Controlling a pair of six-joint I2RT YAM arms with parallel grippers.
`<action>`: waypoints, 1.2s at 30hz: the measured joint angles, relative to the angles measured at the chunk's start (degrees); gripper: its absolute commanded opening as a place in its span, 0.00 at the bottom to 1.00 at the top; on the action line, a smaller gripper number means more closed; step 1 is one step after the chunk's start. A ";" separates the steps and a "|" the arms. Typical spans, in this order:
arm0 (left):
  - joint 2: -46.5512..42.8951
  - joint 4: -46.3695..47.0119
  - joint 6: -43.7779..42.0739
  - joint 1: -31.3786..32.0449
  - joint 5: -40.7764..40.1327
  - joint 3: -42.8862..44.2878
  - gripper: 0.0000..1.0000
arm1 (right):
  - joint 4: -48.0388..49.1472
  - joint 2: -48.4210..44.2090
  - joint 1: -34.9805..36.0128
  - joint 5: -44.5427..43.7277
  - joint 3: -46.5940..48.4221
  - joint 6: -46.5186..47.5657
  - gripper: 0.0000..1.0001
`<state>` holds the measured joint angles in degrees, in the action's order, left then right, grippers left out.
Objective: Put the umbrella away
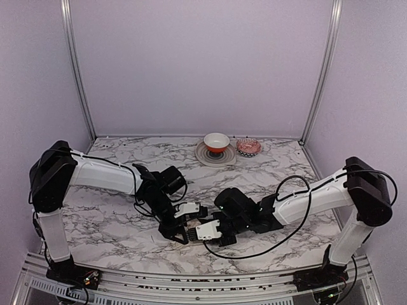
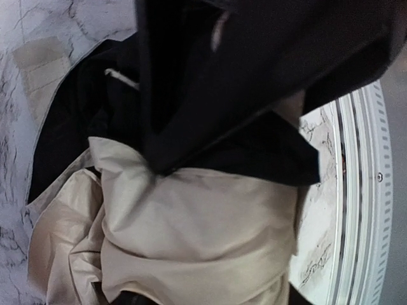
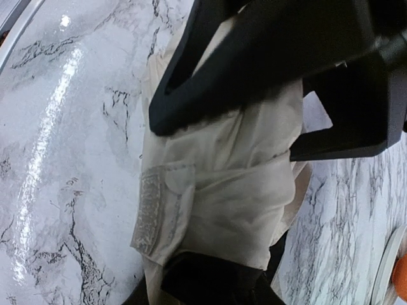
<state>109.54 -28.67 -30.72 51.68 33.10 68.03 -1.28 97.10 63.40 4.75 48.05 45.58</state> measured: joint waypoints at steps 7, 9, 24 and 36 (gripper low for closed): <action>-9.49 7.54 2.95 -0.39 -5.05 -10.80 0.97 | -1.90 0.48 -1.05 2.67 1.49 -2.36 0.22; -14.80 12.63 4.09 -0.44 -7.37 -15.89 0.99 | -3.37 0.96 -1.79 4.11 2.54 -3.50 0.22; -42.36 47.65 -6.60 18.43 -37.81 -45.00 0.99 | -19.26 13.14 -10.21 25.03 18.93 -13.03 0.20; -21.05 49.11 -14.95 18.88 -49.44 -36.11 0.95 | -26.08 16.85 -11.78 35.76 22.77 -13.64 0.20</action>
<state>88.49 20.45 -45.67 70.57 -16.34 31.92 -27.35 113.95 51.62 40.51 70.83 31.94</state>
